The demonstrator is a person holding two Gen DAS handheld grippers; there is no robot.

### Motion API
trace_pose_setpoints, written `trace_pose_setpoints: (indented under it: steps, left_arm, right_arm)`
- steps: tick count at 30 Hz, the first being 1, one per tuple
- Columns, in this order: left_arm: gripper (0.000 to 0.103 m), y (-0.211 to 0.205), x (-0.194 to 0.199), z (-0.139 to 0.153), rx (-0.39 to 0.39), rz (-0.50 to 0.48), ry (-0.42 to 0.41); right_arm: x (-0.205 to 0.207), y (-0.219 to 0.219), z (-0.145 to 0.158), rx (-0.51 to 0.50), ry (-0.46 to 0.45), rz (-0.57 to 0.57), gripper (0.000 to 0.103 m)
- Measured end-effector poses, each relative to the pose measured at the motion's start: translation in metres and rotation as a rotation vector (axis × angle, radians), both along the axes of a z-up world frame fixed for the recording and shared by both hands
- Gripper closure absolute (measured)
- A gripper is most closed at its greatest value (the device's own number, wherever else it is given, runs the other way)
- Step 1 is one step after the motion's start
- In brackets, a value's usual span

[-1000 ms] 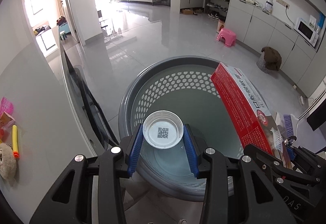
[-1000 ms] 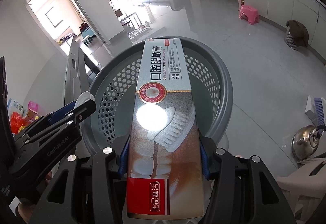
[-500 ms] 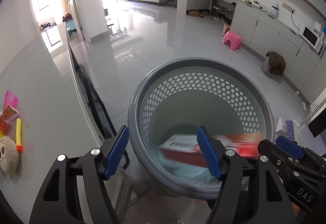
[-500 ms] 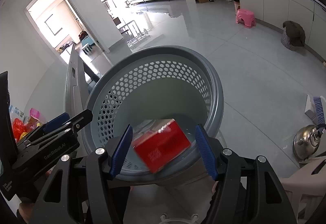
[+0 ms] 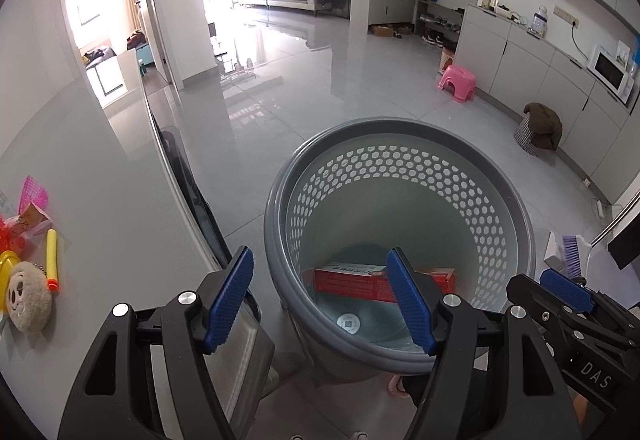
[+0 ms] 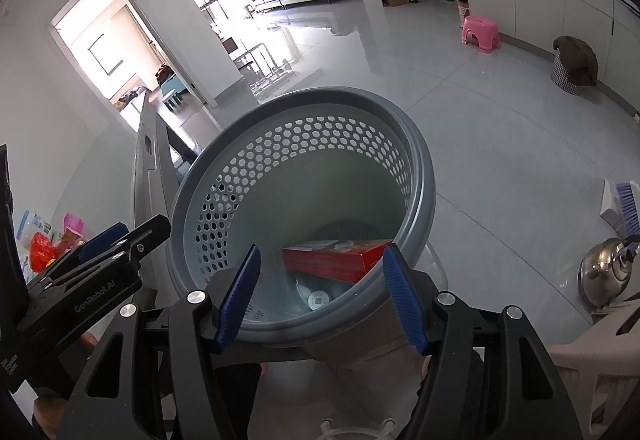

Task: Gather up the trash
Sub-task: 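Carry both items over the wastebasket and open both tools to drop them, then bring both open tools back over the table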

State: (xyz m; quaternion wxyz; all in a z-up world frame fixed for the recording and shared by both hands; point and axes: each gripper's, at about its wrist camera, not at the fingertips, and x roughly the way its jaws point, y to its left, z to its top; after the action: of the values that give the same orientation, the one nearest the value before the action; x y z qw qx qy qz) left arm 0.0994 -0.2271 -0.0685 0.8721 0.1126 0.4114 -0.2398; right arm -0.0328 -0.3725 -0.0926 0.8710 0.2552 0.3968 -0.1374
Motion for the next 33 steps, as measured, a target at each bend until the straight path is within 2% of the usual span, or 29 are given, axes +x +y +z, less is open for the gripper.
trace_pose_setpoints:
  steps: [8,21,33]
  left_arm:
    - [0.035,0.011,-0.015,0.01,-0.004,0.003,-0.016]
    - [0.035,0.052,-0.046,0.031,-0.01,0.045,-0.055]
    - [0.033,0.13,-0.058,0.048,-0.021,0.167,-0.099]
  right_arm:
    - [-0.013,0.009,0.014,-0.018,-0.028,-0.001,0.042]
    - [-0.036,0.034,0.035,-0.05,-0.074,0.031,0.042]
    - [-0.024,0.081,0.05,-0.077,-0.099,0.151,0.042]
